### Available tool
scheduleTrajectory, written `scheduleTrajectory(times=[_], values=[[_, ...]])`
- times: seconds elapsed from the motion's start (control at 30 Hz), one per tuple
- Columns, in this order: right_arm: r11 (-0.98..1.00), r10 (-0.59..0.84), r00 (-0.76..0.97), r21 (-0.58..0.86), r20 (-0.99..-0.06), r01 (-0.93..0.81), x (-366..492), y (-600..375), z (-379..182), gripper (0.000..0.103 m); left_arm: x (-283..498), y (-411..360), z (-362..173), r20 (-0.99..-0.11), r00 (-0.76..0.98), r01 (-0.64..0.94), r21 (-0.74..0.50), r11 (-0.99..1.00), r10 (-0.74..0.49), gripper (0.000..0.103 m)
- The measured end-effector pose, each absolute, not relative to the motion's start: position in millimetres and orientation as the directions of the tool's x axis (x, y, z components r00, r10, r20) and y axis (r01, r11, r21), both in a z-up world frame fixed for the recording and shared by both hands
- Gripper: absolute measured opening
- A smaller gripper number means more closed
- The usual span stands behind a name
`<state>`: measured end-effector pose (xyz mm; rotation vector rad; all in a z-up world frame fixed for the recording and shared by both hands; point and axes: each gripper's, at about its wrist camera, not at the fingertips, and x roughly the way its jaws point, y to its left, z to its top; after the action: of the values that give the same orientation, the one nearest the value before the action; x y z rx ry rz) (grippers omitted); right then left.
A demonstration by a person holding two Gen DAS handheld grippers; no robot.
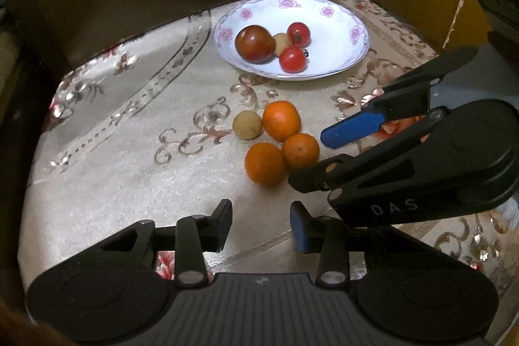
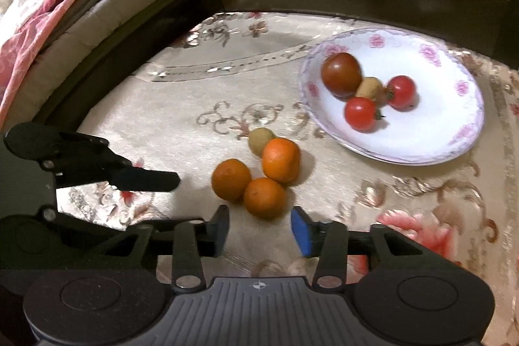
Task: Organize fruits
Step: 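Withdraw both tools from the bowl and move the left tool toward an orange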
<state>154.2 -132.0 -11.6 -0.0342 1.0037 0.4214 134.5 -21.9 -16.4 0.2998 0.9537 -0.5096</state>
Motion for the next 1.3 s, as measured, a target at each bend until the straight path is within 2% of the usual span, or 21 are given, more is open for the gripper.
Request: scheduleTrajectory(times=[0.3,0.47,0.57,0.67,1.3], values=[[0.925,0.3,0.47,0.133,-0.83,-0.356,161.3,-126.5,-18.1,0.04,136.5,-14.8,-16.3,-0.837,0.464,0.528,-0.002,0.849,-0.291,0.048],[0.93,0.289,0.481,0.124,-0.828,-0.345,166.1,-125.3,-21.0,0.037,138.3,-13.5,-16.4,-0.837,0.462,0.524,-0.009,0.852,-0.293,0.048],[0.932,0.28,0.484,0.115,-0.829,-0.344,167.6,-124.5,-21.9,0.027,140.8,-13.8,-16.4,-0.836,0.464,0.522,-0.008,0.853,-0.292,0.049],[0.933,0.279,0.482,0.116,-0.83,-0.342,166.9,-127.0,-21.0,0.024,143.9,-15.1,-16.8,-0.835,0.464,0.52,-0.013,0.854,-0.295,0.049],[0.951,0.26,0.486,0.134,-0.835,-0.278,149.5,-173.0,-11.9,0.025,181.1,-32.8,-29.7,-0.828,0.5,0.442,-0.006,0.897,-0.252,0.051]])
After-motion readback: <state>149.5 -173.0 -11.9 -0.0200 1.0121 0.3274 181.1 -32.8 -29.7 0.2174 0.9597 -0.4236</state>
